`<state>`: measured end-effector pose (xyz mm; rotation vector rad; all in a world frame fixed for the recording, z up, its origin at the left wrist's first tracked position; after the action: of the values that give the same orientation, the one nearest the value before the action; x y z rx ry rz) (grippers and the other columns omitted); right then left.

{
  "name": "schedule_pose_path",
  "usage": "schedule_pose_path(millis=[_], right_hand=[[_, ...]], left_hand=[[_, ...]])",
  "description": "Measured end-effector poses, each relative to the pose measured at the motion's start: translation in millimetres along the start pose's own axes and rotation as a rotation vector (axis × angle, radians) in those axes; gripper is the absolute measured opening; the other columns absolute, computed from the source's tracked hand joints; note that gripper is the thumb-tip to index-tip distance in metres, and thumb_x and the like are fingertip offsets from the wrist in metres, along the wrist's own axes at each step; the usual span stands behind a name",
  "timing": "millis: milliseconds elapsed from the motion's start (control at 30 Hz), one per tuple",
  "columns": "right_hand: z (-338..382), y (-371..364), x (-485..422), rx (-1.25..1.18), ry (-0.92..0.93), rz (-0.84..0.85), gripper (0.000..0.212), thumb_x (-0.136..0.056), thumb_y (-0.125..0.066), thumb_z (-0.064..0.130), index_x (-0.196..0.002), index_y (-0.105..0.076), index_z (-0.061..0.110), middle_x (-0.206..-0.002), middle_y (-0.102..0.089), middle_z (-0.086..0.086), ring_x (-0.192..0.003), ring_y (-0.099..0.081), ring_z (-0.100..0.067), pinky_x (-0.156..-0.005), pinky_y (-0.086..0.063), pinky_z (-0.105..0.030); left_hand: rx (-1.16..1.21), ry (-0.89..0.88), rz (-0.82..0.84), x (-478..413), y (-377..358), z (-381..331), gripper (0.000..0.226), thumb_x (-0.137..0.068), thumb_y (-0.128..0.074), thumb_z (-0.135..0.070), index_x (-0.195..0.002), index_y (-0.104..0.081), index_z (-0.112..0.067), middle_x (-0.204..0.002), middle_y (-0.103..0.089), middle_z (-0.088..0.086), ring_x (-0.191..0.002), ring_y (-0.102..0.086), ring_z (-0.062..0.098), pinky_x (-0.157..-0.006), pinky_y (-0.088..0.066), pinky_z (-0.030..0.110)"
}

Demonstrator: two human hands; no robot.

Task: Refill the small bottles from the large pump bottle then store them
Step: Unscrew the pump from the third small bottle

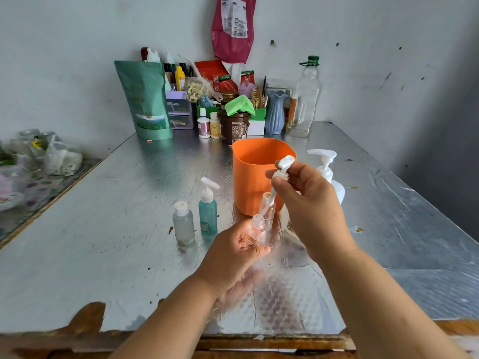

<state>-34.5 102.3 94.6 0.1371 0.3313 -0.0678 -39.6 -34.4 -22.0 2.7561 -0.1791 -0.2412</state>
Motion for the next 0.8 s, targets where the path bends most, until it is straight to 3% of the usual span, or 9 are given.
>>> schedule_pose_path(millis=[200, 500, 667, 800], right_hand=[[10, 4, -3, 0.031, 0.055, -0.027, 0.013, -0.091, -0.06, 0.023, -0.086, -0.06, 0.035, -0.094, -0.072, 0.009, -0.089, -0.066, -0.002, -0.076, -0.049, -0.011], [8, -1, -4, 0.099, 0.041, 0.033, 0.012, -0.09, -0.06, 0.025, -0.092, -0.059, 0.037, -0.096, -0.071, 0.009, -0.091, -0.065, -0.005, -0.078, -0.051, -0.015], [1, -5, -5, 0.175, 0.021, 0.036, 0.014, -0.09, -0.061, 0.026, -0.104, -0.063, 0.027, -0.096, -0.071, 0.009, -0.092, -0.065, -0.007, -0.085, -0.053, -0.026], [-1, -8, -5, 0.214, 0.028, 0.04, 0.016, -0.09, -0.061, 0.027, -0.106, -0.063, 0.026, -0.095, -0.071, 0.011, -0.092, -0.065, -0.006, -0.084, -0.052, -0.023]], left_hand=[[0.003, 0.003, 0.0, 1, 0, -1, 0.036, -0.084, -0.072, -0.033, -0.117, -0.059, -0.037, -0.108, -0.07, -0.02, -0.103, -0.065, 0.0, -0.095, -0.054, 0.031], [-0.008, -0.001, -0.015, 2, 0, -1, 0.048, -0.083, -0.073, -0.035, -0.128, -0.057, -0.032, -0.115, -0.069, -0.019, -0.108, -0.063, -0.002, -0.099, -0.052, 0.03], [-0.025, -0.002, -0.019, 2, 0, -2, 0.046, -0.083, -0.073, -0.035, -0.125, -0.058, -0.033, -0.113, -0.069, -0.019, -0.105, -0.064, -0.002, -0.097, -0.052, 0.029], [-0.022, 0.001, -0.016, 2, 0, -1, 0.044, -0.082, -0.073, -0.038, -0.123, -0.058, -0.038, -0.112, -0.069, -0.02, -0.104, -0.064, -0.003, -0.096, -0.053, 0.03]])
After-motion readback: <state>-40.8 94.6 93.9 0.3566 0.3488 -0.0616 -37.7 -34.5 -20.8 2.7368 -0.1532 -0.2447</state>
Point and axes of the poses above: each hand's wrist, its own x-axis away from the middle knuckle, its own y-axis out of the back of the hand, z = x × y, the point moved 3 cm from there along -x, towards the middle knuckle
